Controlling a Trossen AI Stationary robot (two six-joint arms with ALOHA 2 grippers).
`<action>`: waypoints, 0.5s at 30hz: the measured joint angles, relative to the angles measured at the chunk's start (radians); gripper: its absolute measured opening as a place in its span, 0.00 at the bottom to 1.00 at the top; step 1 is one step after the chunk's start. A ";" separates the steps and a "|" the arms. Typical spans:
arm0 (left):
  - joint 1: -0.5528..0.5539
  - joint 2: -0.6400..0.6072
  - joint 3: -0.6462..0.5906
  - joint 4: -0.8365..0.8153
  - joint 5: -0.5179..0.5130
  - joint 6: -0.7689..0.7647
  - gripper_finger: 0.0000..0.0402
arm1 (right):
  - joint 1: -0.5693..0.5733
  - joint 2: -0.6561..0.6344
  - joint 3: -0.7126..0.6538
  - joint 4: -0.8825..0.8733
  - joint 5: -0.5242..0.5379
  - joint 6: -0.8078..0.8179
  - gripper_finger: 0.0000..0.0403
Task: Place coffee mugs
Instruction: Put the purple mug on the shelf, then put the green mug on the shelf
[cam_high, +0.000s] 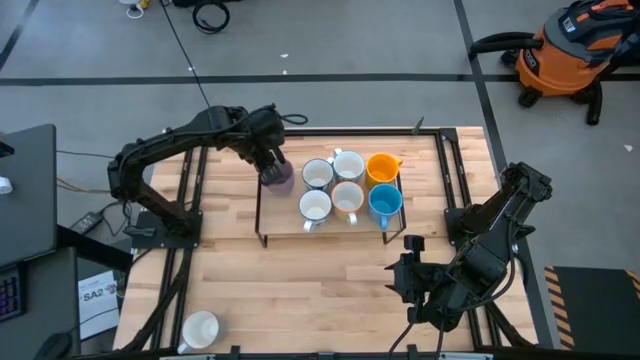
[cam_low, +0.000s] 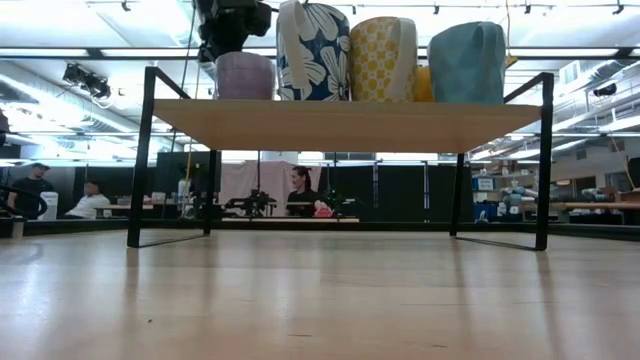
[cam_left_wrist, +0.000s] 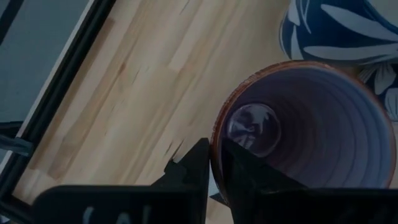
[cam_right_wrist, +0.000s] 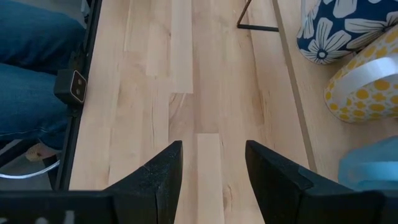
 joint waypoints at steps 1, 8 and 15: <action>-0.001 0.000 0.000 0.002 0.000 0.000 0.12 | 0.000 0.000 0.000 0.000 0.000 0.000 0.45; -0.001 0.000 0.000 0.006 -0.001 0.000 0.13 | 0.000 0.000 0.000 0.000 0.000 0.000 0.45; -0.001 0.000 0.000 0.007 -0.001 0.001 0.18 | 0.000 0.000 0.000 0.002 0.032 -0.029 0.45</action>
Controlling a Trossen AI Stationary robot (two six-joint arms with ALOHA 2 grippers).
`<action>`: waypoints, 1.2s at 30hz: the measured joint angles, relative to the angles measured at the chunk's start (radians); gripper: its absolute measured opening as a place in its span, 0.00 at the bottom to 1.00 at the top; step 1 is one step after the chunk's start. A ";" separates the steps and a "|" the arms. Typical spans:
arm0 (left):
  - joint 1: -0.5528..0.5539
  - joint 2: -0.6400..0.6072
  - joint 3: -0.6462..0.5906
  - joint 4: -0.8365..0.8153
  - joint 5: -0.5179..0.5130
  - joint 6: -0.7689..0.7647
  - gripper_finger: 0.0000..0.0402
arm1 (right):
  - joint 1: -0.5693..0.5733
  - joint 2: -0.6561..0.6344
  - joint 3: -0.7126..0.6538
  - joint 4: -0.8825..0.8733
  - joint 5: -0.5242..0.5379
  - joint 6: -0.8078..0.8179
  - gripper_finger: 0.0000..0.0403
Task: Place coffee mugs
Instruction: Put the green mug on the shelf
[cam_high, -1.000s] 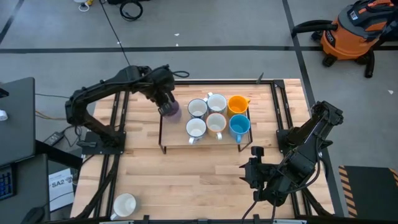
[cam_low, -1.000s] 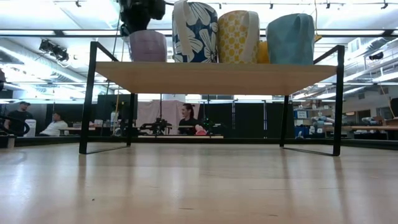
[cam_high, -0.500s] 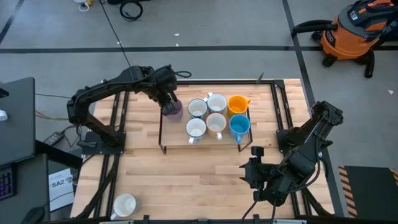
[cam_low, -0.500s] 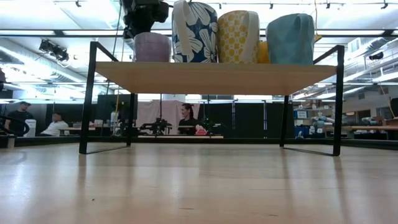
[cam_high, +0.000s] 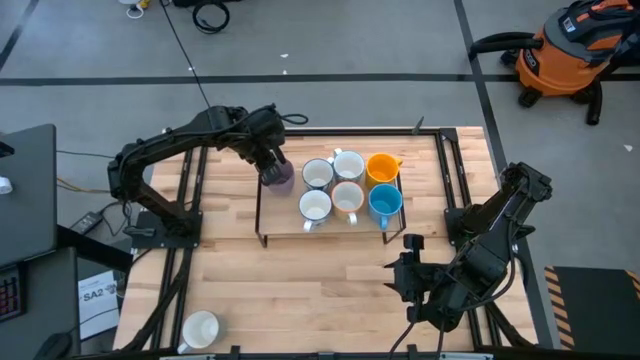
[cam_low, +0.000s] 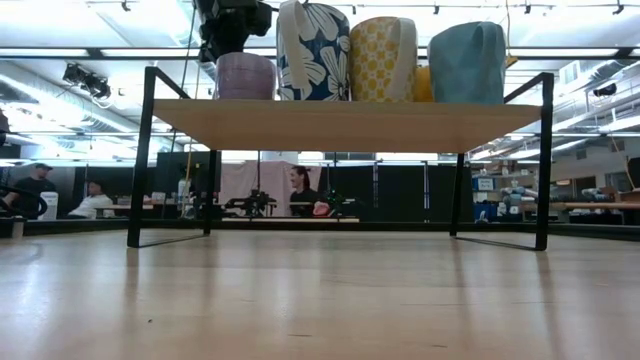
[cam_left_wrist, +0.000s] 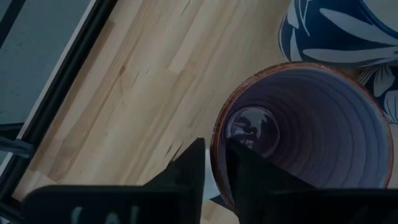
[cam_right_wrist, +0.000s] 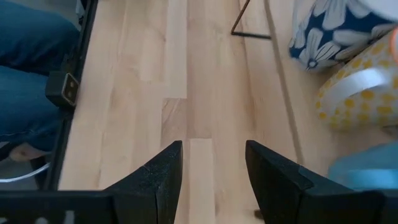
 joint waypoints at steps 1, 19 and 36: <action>0.000 0.000 0.000 0.000 0.000 0.000 0.20 | -0.001 0.000 0.000 0.005 0.007 -0.015 0.45; 0.000 -0.025 0.000 0.033 0.000 0.029 0.36 | -0.286 -0.181 0.001 0.387 -0.227 -0.708 0.45; -0.222 -0.148 0.271 -0.121 0.001 -0.091 0.36 | -0.514 -0.262 0.001 0.371 -0.534 -0.860 0.45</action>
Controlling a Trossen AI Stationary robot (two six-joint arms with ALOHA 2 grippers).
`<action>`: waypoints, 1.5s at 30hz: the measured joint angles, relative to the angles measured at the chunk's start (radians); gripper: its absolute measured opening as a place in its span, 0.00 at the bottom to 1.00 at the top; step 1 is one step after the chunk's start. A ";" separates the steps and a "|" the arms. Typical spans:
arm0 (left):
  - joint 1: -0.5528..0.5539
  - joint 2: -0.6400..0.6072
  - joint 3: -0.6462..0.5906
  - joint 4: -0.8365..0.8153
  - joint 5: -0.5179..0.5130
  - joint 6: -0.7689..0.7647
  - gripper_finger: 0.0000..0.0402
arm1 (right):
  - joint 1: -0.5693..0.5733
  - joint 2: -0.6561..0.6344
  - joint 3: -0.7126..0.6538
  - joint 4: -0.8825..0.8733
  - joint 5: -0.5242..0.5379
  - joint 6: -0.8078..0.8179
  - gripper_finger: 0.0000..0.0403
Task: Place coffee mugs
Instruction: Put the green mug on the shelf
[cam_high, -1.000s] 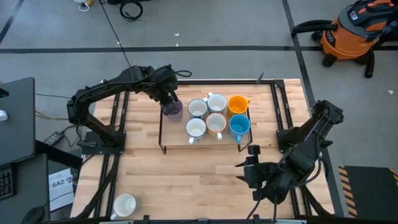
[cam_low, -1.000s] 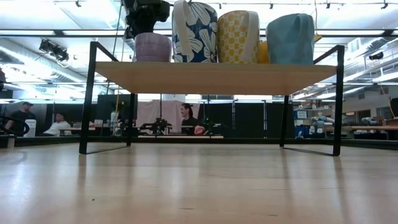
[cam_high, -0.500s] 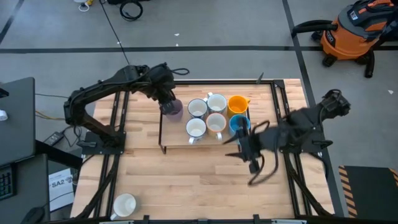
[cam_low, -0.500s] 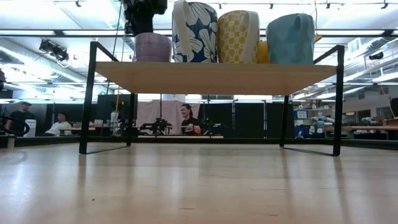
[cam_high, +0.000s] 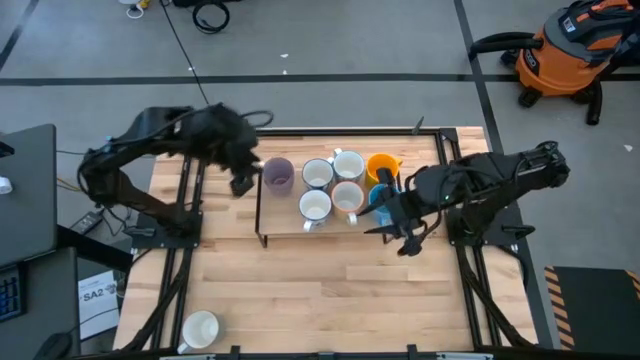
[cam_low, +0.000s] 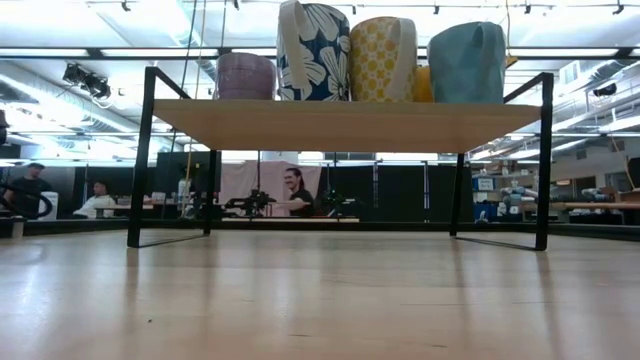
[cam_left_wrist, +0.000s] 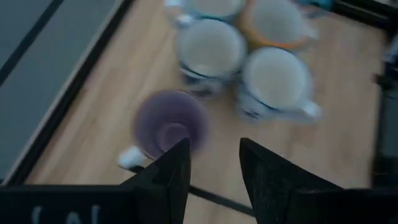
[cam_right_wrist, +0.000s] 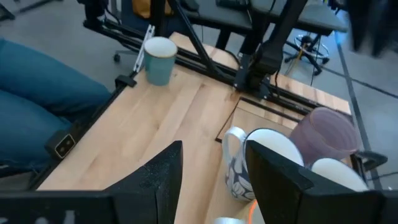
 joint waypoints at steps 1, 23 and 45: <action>-0.038 -0.010 0.007 -0.013 -0.008 -0.027 0.36 | -0.006 -0.008 0.000 0.000 -0.013 -0.009 0.45; -0.998 -0.021 -0.413 0.258 -0.218 -0.950 0.36 | -0.049 -0.519 -0.607 0.402 -0.082 0.149 0.45; -1.230 0.313 -0.414 0.337 0.176 -1.552 0.36 | -0.049 -0.555 -0.697 0.438 -0.066 0.148 0.45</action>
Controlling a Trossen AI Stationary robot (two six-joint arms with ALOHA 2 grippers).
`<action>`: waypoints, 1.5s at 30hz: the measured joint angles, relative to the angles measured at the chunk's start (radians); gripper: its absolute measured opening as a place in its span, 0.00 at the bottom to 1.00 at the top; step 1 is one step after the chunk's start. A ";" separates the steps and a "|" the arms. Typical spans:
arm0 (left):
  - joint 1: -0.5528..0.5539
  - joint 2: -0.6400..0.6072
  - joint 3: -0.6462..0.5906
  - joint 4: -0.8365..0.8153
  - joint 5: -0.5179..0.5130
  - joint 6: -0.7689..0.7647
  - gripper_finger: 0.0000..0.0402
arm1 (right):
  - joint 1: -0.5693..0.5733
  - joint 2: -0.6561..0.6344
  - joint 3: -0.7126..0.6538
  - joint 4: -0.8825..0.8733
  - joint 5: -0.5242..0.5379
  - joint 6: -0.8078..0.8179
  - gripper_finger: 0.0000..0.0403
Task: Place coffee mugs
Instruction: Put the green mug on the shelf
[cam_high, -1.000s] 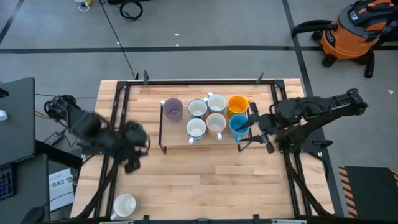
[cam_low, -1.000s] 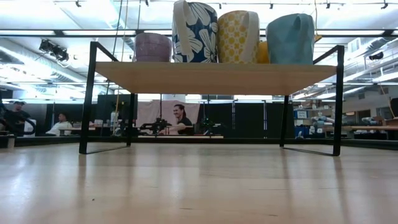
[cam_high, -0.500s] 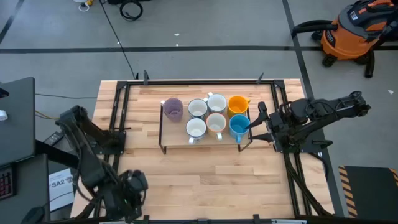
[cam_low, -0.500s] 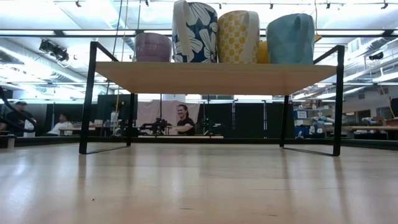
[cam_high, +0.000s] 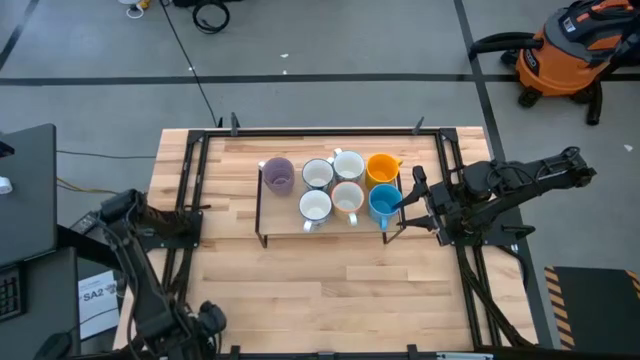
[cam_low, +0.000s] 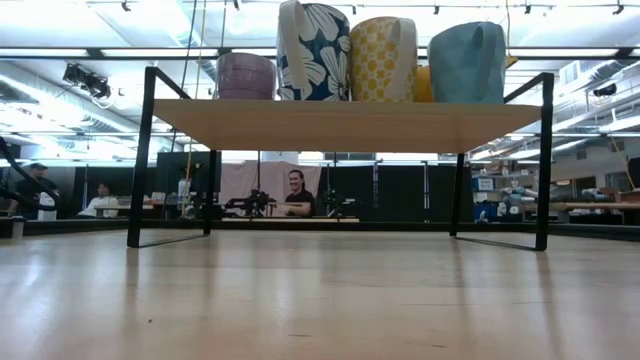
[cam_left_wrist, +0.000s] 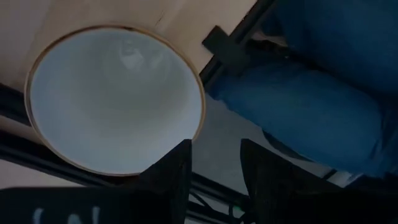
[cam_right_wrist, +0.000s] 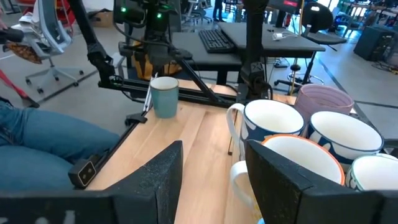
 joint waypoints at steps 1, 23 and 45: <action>-0.003 0.006 0.000 -0.002 0.000 -0.007 0.36 | 0.000 0.000 0.000 0.001 0.000 0.000 0.45; -0.018 0.155 0.000 -0.047 -0.011 -0.007 0.36 | 0.000 0.000 0.000 -0.001 0.000 -0.001 0.45; -0.016 0.169 0.000 -0.024 -0.013 -0.008 0.25 | 0.000 0.000 0.000 -0.001 0.000 -0.001 0.45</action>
